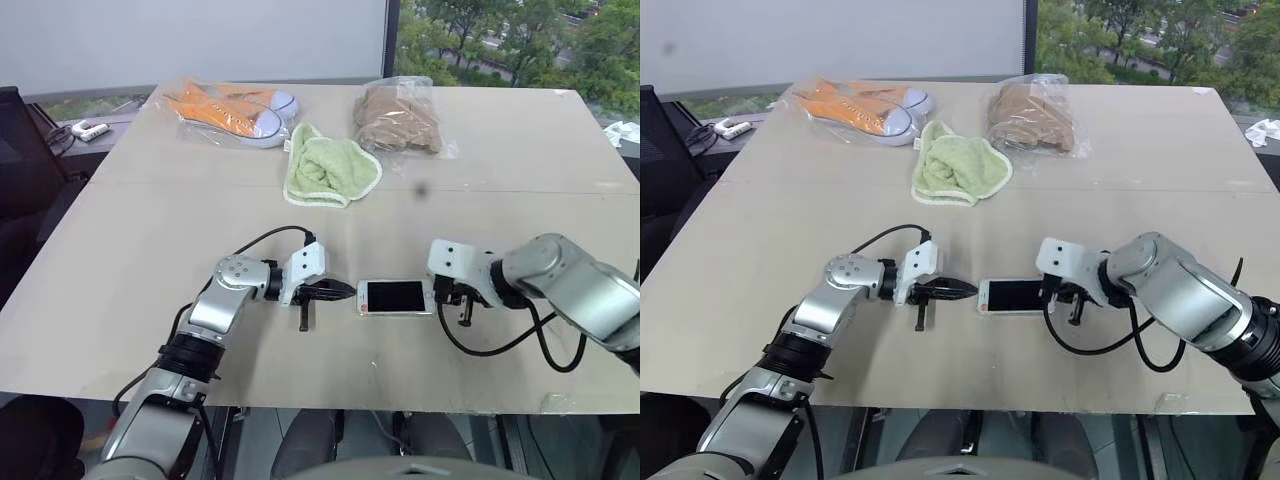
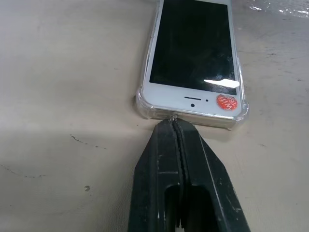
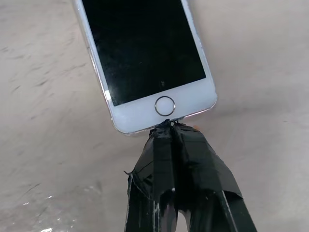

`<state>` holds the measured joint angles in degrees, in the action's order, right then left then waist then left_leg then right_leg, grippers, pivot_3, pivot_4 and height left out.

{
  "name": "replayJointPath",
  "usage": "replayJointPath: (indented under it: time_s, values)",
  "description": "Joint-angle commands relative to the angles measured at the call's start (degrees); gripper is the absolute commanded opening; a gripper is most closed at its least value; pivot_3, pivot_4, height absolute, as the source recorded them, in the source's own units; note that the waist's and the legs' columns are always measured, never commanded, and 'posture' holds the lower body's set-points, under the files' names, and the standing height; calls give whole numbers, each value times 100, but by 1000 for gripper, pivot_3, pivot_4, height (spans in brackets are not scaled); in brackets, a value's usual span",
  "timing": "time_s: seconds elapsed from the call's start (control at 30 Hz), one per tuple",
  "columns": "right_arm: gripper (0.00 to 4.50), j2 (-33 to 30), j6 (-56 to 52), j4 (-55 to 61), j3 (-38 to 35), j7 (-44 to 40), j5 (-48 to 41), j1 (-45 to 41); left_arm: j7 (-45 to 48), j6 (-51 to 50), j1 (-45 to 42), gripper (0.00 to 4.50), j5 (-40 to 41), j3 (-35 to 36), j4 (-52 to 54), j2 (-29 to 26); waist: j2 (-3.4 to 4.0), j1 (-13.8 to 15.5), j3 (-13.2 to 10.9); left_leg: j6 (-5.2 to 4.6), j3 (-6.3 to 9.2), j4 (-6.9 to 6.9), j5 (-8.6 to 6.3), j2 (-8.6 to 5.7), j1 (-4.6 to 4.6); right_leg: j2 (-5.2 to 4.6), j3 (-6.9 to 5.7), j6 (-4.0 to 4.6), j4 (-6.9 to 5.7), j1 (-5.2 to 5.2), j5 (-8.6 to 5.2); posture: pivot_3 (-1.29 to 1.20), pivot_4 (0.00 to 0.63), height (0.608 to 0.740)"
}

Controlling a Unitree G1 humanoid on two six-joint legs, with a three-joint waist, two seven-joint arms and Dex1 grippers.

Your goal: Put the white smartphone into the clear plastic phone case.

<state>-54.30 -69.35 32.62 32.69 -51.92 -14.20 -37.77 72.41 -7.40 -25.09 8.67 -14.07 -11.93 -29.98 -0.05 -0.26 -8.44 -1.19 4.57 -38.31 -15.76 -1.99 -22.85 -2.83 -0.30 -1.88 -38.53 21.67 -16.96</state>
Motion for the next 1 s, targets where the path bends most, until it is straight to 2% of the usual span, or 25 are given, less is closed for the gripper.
replayJointPath:
  time_s: [0.03, 0.2, 0.5, 0.63, 0.87, 1.0]
  values:
    - [46, -179, 73, 146, -315, 17, -22, 41, 63, -147, -93, 0, 62, 167, 17, -280, 0, -29, 0, 0, 0, 0, 0, 0, 0, 0, 0, 0, 0, 0, 0, 0, 150, 740]
    - [46, -283, 68, 136, -545, 41, -75, 122, 354, -658, -224, 0, 595, 355, 352, -460, -6, -55, -5, -11, -2, 1, -7, 0, -1, 2, 3, 0, -1, 5, 0, 0, 150, 740]
    - [46, 26, -263, 439, -1227, 1, -742, 199, 47, -1234, -274, 0, 1023, 273, 866, 144, -20, -38, -14, 2, -1, 0, 1, 1, -11, 1, 2, -1, 2, 7, 0, 0, 150, 740]
    - [46, 177, -313, 490, -1266, 149, -880, 365, -99, -1235, -229, 0, 841, 0, 913, 346, -21, -37, -14, 1, -2, -1, 1, 1, -11, 0, 2, -1, 2, 6, 0, 0, 150, 740]
    - [46, 552, -87, 307, -1103, 451, -884, 696, -154, -1137, -54, 0, 483, -389, 728, 261, -21, -47, -14, 2, -4, 0, 1, 1, -9, 2, 6, 0, 0, 6, 0, 0, 150, 740]
    - [46, 292, 168, 124, -812, 529, -586, 911, -341, -948, -34, 0, 246, -458, 595, 262, -25, -24, -10, 2, -4, -2, 1, 1, -6, 1, 5, -1, 1, 4, 0, 0, 150, 740]
